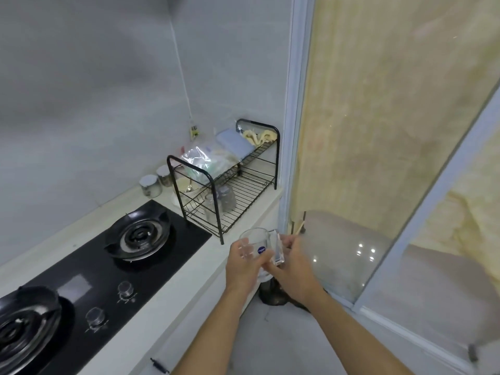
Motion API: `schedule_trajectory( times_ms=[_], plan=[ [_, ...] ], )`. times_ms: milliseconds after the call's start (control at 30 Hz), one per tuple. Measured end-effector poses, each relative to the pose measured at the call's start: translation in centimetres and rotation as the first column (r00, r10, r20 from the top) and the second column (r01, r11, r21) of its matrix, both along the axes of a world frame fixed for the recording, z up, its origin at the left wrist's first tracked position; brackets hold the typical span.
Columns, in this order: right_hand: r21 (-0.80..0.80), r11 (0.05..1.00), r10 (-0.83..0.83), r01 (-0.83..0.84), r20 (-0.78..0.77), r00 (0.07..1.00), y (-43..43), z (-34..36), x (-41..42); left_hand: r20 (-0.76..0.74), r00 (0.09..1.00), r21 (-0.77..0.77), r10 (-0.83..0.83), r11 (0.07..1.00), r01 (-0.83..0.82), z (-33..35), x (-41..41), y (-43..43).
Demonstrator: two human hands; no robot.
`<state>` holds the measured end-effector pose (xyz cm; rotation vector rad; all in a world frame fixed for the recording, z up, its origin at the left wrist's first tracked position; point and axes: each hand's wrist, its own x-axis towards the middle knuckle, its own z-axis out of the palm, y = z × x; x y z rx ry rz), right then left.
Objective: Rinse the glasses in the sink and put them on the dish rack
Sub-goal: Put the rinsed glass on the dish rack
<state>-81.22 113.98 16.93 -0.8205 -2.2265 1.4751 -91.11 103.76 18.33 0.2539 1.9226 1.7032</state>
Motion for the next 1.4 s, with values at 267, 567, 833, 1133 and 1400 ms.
schedule_trajectory(
  times_ms=[267,567,833,1133,1400],
  plan=[
    [0.257,0.937,0.176,-0.235,0.234,0.956,10.3,-2.3,-9.0,-0.029,0.993,-0.127,0.118,0.985,-0.121,-2.6,-8.8,10.6],
    [0.356,0.798,0.249,-0.487,0.541,0.804,20.4,-4.4,-18.8,0.181,0.960,-0.213,0.214,0.961,-0.174,-4.6,-19.0,19.9],
    [0.371,0.724,0.359,-0.582,0.518,0.776,26.3,-5.3,-24.4,0.350,0.891,-0.226,0.290,0.949,-0.220,-5.6,-23.6,24.4],
    [0.180,0.730,0.530,-0.659,0.460,0.713,31.4,-4.9,-29.3,0.457,0.778,-0.005,0.431,0.876,-0.482,-5.6,-24.5,27.8],
    [0.021,0.634,0.677,-0.773,0.468,0.568,32.4,-4.2,-33.9,0.415,0.678,-0.012,0.607,0.749,-0.663,-7.4,-24.4,30.3]
  ],
)
